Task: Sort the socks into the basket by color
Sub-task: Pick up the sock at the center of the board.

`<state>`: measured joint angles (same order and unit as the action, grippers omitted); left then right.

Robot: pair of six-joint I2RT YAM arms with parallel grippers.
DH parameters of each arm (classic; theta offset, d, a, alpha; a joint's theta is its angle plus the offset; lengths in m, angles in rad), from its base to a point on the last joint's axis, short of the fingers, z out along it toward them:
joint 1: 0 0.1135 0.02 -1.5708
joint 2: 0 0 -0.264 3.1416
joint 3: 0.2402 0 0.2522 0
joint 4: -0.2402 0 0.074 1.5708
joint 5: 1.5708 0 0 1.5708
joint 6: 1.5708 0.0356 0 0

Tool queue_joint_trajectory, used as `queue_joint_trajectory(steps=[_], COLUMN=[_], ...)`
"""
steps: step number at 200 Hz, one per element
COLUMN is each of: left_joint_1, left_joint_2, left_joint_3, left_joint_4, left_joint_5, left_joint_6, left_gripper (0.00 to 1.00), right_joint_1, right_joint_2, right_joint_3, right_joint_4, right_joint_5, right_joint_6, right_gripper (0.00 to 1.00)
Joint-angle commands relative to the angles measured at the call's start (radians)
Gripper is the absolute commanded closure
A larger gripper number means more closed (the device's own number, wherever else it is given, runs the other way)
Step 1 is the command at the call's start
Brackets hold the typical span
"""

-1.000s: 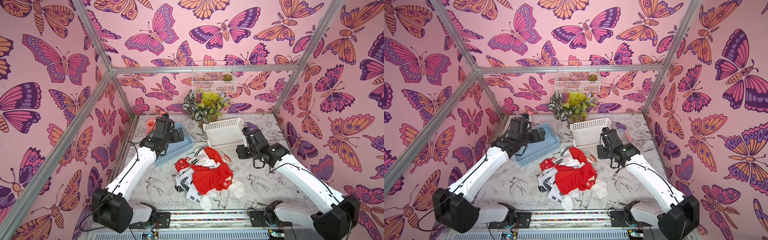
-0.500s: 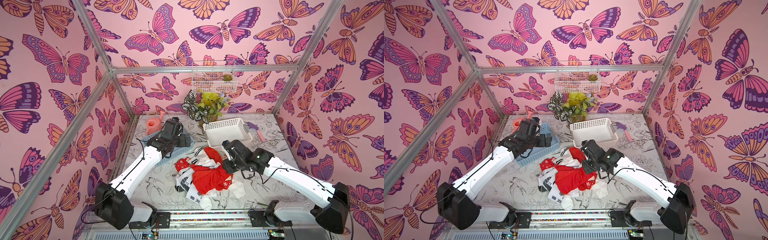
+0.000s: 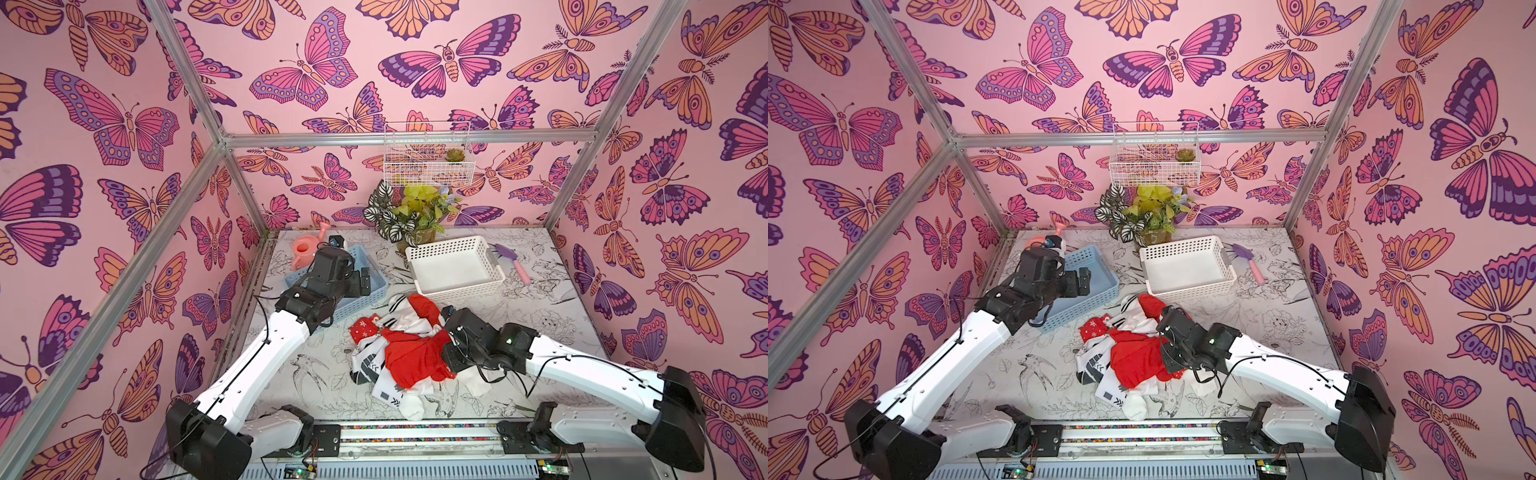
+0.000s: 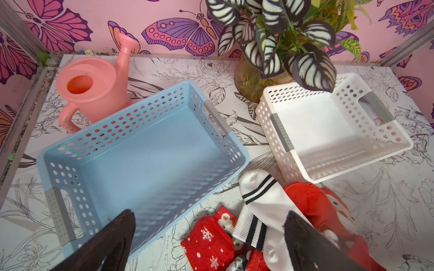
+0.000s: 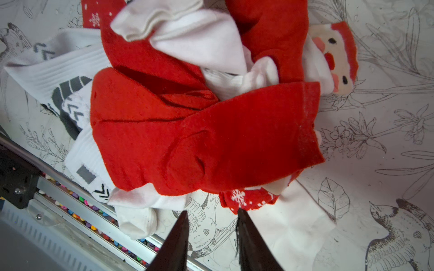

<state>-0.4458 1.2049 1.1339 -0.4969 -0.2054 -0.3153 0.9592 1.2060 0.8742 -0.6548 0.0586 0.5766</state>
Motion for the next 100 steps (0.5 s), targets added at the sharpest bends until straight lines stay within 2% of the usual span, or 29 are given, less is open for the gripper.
queue_joint_trajectory(steps=[1, 60, 100], left_joint_1=[-0.003, -0.004, -0.004], left_joint_2=[0.002, -0.006, -0.018], left_joint_3=[-0.025, -0.025, -0.026], left_joint_4=[0.014, 0.013, 0.014], left_joint_5=[-0.025, -0.018, -0.019], left_joint_6=[0.008, 0.004, 0.002], left_gripper=[0.00, 0.00, 0.00], right_joint_1=[0.009, 0.009, 0.009], right_joint_2=[0.016, 0.080, 0.133], right_joint_3=[0.016, 0.031, 0.043], right_joint_4=[0.044, 0.070, 0.101], right_joint_5=[-0.005, -0.047, -0.069], right_joint_6=[0.005, -0.004, -0.007], right_gripper=[0.63, 0.56, 0.56])
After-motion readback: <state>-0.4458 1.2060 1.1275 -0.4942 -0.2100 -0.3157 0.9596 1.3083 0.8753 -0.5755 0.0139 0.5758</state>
